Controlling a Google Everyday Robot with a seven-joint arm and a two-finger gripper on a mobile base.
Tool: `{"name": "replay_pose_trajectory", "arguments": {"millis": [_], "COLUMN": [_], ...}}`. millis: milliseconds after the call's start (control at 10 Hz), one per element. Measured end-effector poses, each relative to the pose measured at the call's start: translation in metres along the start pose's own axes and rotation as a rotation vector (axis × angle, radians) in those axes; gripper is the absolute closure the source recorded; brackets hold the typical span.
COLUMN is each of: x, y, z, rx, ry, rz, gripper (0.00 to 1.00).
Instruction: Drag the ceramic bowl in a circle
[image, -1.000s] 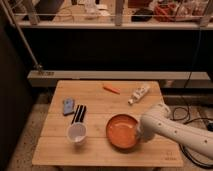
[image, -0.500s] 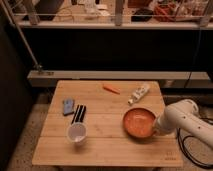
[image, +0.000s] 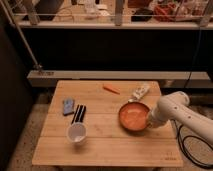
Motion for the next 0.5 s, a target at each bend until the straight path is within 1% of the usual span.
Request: {"name": "replay_pose_trajectory", "arguments": {"millis": [100,200,400,500], "x": [-0.010,-0.027,-0.057,-0.076], "y": [-0.016,-0.042,-0.082,-0.105], "z": [0.003,0.008,0.016,0.021], "rx": [0.003,0.007,0.010,0.010], "ry": [-0.003,-0.004,-0.005,-0.006], "rz": [-0.019,-0.052,-0.110,-0.149], "gripper": [0.93,0.93,0.93,0.93]}}
